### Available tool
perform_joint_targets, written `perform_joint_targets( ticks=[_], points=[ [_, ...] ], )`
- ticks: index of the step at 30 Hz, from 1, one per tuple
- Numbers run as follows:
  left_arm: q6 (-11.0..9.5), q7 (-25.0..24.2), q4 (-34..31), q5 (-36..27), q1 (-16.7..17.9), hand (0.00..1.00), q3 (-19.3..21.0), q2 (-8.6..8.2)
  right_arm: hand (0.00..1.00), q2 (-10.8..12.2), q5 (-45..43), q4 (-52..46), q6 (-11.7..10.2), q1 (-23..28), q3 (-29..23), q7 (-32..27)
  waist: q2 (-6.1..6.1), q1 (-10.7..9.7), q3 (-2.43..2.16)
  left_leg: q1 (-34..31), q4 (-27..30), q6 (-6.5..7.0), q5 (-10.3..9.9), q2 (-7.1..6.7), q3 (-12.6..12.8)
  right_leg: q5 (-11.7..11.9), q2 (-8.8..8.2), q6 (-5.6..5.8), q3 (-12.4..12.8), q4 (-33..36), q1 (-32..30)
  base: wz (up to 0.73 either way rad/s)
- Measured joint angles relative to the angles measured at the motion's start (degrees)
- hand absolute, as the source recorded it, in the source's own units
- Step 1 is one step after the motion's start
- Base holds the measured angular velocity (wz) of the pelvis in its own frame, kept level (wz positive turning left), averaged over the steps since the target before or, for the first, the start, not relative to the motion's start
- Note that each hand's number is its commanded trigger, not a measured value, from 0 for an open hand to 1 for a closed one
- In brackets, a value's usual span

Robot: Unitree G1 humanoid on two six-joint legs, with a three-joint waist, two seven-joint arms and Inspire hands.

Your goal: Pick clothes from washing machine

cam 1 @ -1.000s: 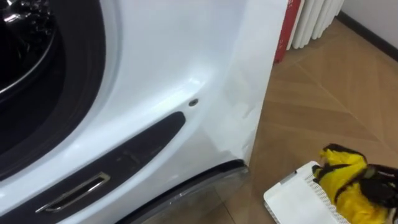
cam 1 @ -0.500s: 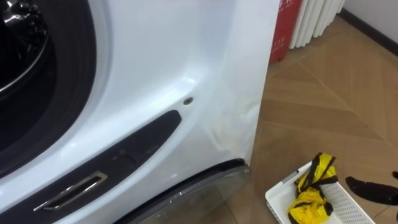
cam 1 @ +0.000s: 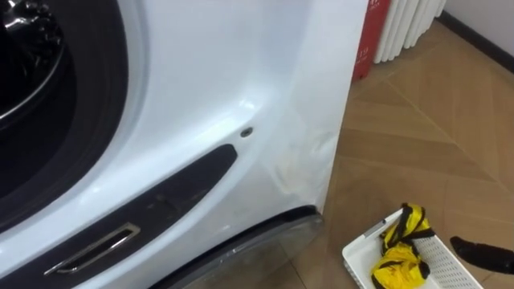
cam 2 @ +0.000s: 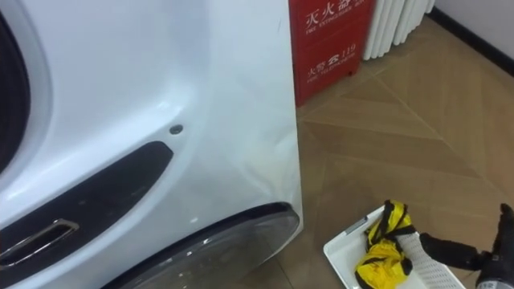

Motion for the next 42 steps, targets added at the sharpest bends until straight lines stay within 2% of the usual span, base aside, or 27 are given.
perform_joint_targets(
  ticks=[3,9,13,15,16,17,18,20,22,26,32,34,36,42],
  points=[
    [-0.33,-0.07,0.04,0.06,0.29,0.0,-0.04,-0.02,0.0,0.03,-1.65,-0.2,0.0,1.09,0.11,0.13,-0.79,-0.05,0.08,0.52,-0.33,0.0,0.15,-0.26,-0.29,-0.44,-0.26,0.06,-0.26,0.29,0.43,0.07],
    [-0.36,-0.83,0.9,0.7,0.42,0.0,0.56,-0.02,0.0,0.63,-7.22,5.26,0.17,5.32,1.29,3.78,-1.67,0.26,0.21,5.95,-1.92,-0.27,0.33,0.01,-3.04,-1.53,-0.54,0.18,-2.81,-2.09,7.39,0.19],
    [-0.33,-1.24,2.27,1.53,1.41,0.0,2.17,-0.27,0.0,3.16,-7.07,9.59,0.7,9.29,2.59,6.32,-2.33,1.06,-0.04,11.07,-3.99,-0.78,0.64,0.68,-5.54,-1.23,-0.35,-0.1,-6.01,-6.5,14.75,0.28],
    [-0.2,-1.24,2.81,3.08,1.77,0.0,3.47,-0.65,0.0,4.78,-7.01,11.16,1.81,11.15,2.91,8.47,-3.08,2.09,-0.19,13.35,-5.2,-1.04,0.81,0.82,-6.52,-1.22,-0.27,-0.11,-7.15,-8.13,17.8,0.3],
    [0.23,-1.23,2.95,4.31,2.08,0.0,3.67,-0.66,0.0,6.05,-7.0,12.7,2.78,11.32,3.55,9.73,-3.66,2.81,-0.48,14.58,-5.98,-1.15,0.88,0.88,-6.81,-1.23,-0.15,-0.11,-7.5,-8.86,19.09,0.21],
    [1.03,-1.24,3.32,4.66,2.09,0.0,3.7,-0.86,0.0,7.1,-6.68,13.96,3.6,11.47,4.69,11.04,-3.95,3.13,-0.54,15.72,-6.41,-1.17,0.89,0.94,-7.73,-1.26,-0.19,-0.09,-8.29,-9.69,20.74,0.25],
    [1.46,-1.24,3.47,4.65,2.09,0.0,3.77,-1.08,0.0,7.79,-6.65,14.4,4.13,11.62,4.76,11.66,-4.06,3.13,-0.49,16.58,-6.79,-1.25,0.95,0.97,-8.04,-1.23,-0.19,-0.06,-8.83,-10.38,21.89,0.37],
    [2.44,-1.25,3.82,4.65,2.32,0.0,5.91,-2.38,0.0,10.68,-6.61,16.07,5.38,12.14,4.75,13.7,-4.5,3.75,-0.52,19.54,-7.91,-1.35,1.0,1.21,-9.45,-1.14,0.03,0.09,-10.19,-12.94,26.03,0.33],
    [3.17,-1.36,4.41,5.01,2.35,0.0,6.84,-3.03,0.0,12.24,-6.18,16.72,6.25,12.74,4.76,15.97,-4.63,4.09,-0.48,21.51,-9.0,-1.44,1.05,1.34,-10.94,-0.98,0.26,0.31,-11.24,-15.04,29.19,0.32],
    [4.36,-1.32,4.82,5.38,2.5,0.0,8.12,-3.41,0.0,13.82,-5.33,17.5,7.68,13.77,5.82,19.2,-5.2,4.68,-0.41,25.11,-9.86,-1.46,1.06,1.3,-13.26,-1.09,0.33,0.71,-13.05,-18.09,34.81,0.35],
    [4.95,-2.5,5.24,8.06,2.9,0.0,11.27,-4.98,0.0,15.42,-5.9,17.62,9.12,14.09,6.9,22.22,-6.22,4.94,-0.09,27.21,-10.57,-1.46,1.06,1.27,-15.69,-1.23,0.24,1.04,-15.35,-19.83,38.47,0.2],
    [5.21,-2.79,5.25,8.2,2.89,0.0,11.33,-5.12,0.0,16.01,-6.14,17.63,9.17,14.11,6.92,22.65,-6.45,4.96,-0.17,27.41,-10.56,-1.46,1.05,1.33,-16.25,-1.26,0.22,1.09,-15.87,-19.84,38.97,0.19],
    [5.21,-3.02,5.25,8.18,2.76,0.0,11.47,-5.36,0.0,16.4,-6.48,17.63,9.17,14.09,6.94,22.76,-6.47,4.94,-0.19,27.42,-10.55,-1.47,1.05,1.32,-17.28,-1.26,0.19,1.09,-16.0,-19.83,39.22,0.18],
    [5.55,-4.06,5.56,8.42,2.63,0.0,12.63,-6.0,0.0,16.56,-7.32,17.62,9.92,13.83,6.86,23.3,-6.38,5.37,-0.12,27.94,-10.52,-1.47,1.04,1.12,-18.28,-1.38,-0.03,1.26,-16.31,-19.81,40.15,0.11]
  ],
)
